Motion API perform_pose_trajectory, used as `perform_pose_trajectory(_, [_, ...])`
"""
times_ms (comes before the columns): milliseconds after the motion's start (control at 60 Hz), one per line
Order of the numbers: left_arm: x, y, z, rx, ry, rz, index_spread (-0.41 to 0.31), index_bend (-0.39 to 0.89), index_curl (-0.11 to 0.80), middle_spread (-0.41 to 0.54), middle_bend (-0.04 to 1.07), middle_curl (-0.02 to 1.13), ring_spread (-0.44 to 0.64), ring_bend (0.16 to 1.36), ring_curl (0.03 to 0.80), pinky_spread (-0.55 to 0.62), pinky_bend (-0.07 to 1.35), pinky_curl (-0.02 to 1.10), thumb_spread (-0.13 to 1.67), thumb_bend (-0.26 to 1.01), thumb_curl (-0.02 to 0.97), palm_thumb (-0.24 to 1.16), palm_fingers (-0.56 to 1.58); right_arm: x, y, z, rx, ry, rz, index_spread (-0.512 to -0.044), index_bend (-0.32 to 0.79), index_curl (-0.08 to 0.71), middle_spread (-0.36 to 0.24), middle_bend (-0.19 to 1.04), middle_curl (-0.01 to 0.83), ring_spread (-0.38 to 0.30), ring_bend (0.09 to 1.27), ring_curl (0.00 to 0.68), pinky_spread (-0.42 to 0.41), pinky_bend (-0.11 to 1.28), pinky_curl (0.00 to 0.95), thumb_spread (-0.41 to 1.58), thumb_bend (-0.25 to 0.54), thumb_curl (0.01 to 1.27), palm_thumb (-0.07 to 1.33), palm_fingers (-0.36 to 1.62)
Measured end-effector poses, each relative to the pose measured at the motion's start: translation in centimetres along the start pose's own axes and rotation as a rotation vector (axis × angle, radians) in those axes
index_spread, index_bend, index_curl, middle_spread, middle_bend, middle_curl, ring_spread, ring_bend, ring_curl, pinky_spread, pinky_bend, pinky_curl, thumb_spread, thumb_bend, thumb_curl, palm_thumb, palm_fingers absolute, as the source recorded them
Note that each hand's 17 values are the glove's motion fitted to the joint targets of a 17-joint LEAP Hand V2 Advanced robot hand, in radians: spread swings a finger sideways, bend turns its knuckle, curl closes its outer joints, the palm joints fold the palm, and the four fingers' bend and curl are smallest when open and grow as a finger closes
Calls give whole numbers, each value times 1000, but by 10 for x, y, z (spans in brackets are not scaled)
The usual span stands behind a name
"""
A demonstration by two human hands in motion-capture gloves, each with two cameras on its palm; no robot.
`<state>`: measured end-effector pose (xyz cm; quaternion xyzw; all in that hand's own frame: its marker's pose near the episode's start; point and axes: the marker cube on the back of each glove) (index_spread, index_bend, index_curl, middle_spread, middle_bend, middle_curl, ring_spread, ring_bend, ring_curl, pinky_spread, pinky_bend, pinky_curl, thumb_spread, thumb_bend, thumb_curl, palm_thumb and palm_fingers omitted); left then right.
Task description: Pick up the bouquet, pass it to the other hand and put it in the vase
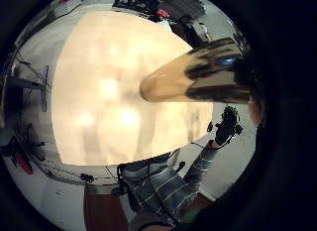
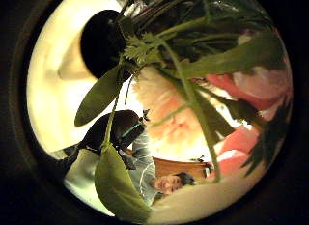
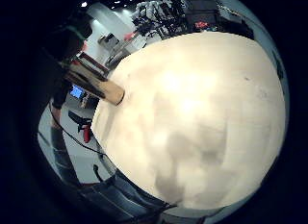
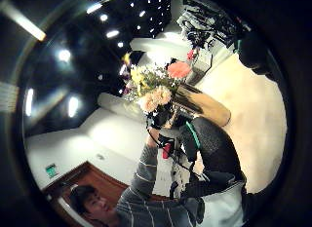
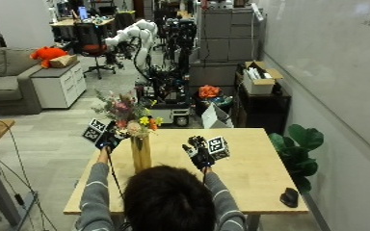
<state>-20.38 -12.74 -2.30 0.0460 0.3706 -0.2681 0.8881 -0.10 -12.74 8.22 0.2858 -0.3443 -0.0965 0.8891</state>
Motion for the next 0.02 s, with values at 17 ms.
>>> perform_pose_trajectory(17, [-3,3,-2,19,-2,7,191,52,211,385,186,315,440,570,283,453,401,312,844,-37,358,348,-209,-3,1,0,1,-4,-6,-217,147,330,-44,201,424,-94,320,375,27,173,311,1105,-20,346,705,816])
